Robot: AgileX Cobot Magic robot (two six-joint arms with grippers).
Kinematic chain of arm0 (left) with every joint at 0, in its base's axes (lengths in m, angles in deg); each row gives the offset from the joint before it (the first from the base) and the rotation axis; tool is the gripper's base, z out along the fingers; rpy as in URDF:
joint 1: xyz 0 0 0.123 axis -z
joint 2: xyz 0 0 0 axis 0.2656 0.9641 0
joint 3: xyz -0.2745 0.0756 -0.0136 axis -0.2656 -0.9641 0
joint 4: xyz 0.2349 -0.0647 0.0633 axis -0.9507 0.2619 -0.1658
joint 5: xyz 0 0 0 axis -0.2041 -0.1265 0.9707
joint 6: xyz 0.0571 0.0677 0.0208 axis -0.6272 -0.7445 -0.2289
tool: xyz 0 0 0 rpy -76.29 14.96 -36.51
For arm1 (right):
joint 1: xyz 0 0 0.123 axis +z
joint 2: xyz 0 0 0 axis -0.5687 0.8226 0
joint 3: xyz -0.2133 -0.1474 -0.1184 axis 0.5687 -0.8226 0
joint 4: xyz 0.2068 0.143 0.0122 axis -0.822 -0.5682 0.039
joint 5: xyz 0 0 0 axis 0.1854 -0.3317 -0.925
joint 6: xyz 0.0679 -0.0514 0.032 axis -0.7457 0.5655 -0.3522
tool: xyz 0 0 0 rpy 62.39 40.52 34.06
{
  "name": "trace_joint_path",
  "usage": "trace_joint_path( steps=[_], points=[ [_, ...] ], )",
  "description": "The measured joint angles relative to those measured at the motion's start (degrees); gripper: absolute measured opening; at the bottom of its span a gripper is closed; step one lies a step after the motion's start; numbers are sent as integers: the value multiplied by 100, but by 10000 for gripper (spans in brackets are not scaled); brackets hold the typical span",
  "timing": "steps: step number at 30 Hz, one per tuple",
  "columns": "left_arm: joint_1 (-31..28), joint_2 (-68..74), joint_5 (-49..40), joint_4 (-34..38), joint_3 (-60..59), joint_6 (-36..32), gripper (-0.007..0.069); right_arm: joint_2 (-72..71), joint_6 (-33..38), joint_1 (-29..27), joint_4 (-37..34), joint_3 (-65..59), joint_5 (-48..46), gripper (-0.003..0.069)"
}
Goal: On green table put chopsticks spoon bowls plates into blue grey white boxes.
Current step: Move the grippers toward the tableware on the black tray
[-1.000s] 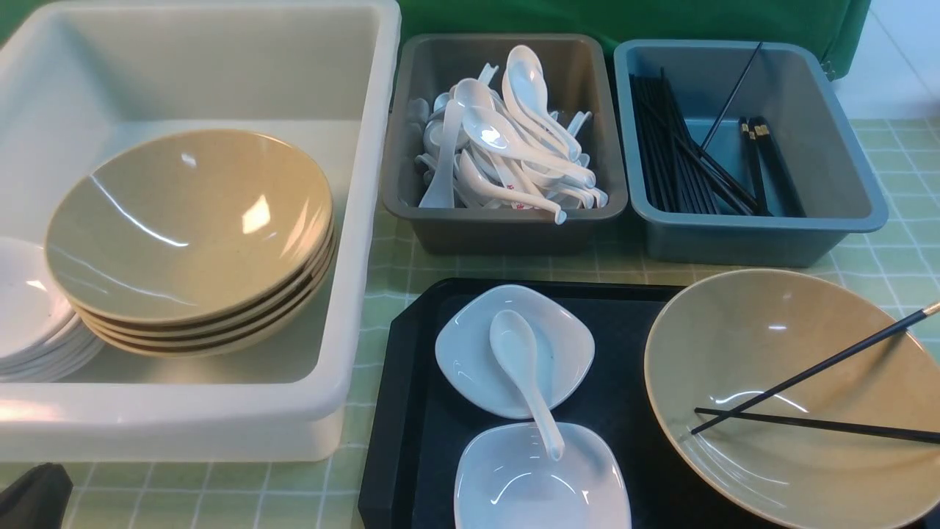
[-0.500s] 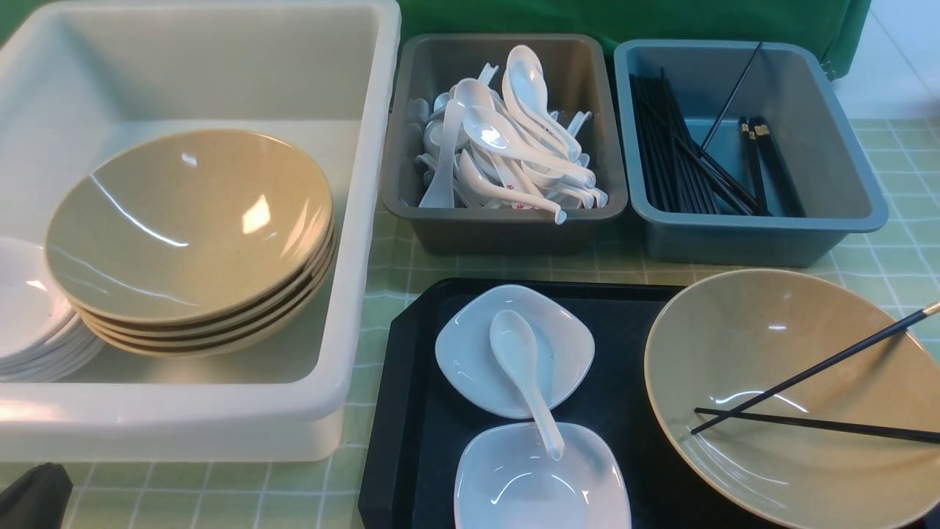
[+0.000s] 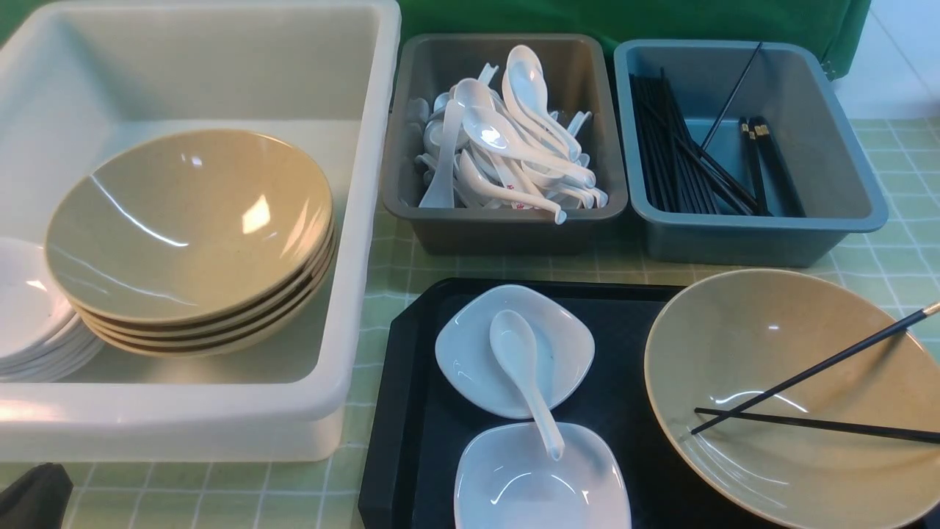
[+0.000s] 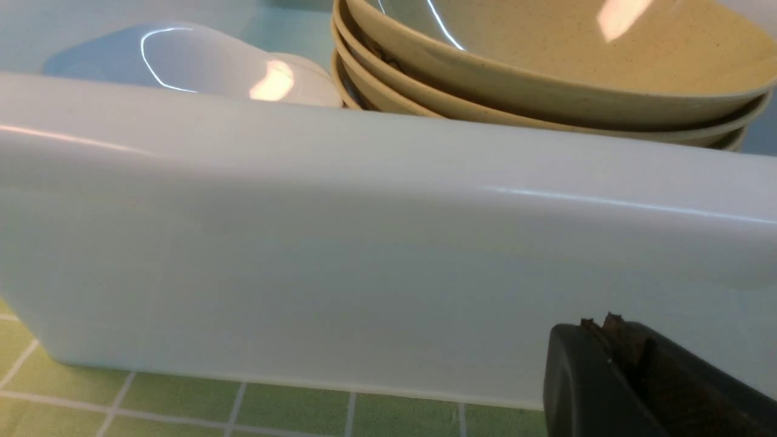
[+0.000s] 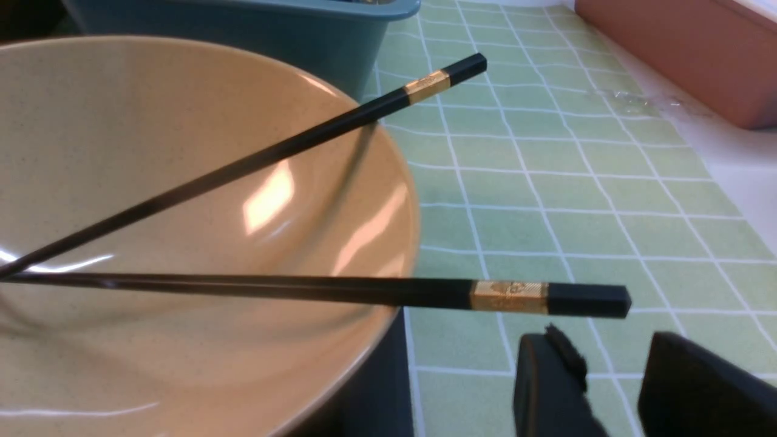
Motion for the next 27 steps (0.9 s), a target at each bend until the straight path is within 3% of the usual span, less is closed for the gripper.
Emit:
trace_joint_path(
  steps=[16,23,27],
  points=[
    [0,0,109,-332,-8,-39,-1,-4,0,0,-4,-2,33,236],
    [0,0,1183,-515,-36,-39,-1,-4,-406,0,-4,-116,1270,236],
    [0,0,1349,-527,-36,-39,-1,-4,-577,0,-4,-116,1895,236]
  ],
)
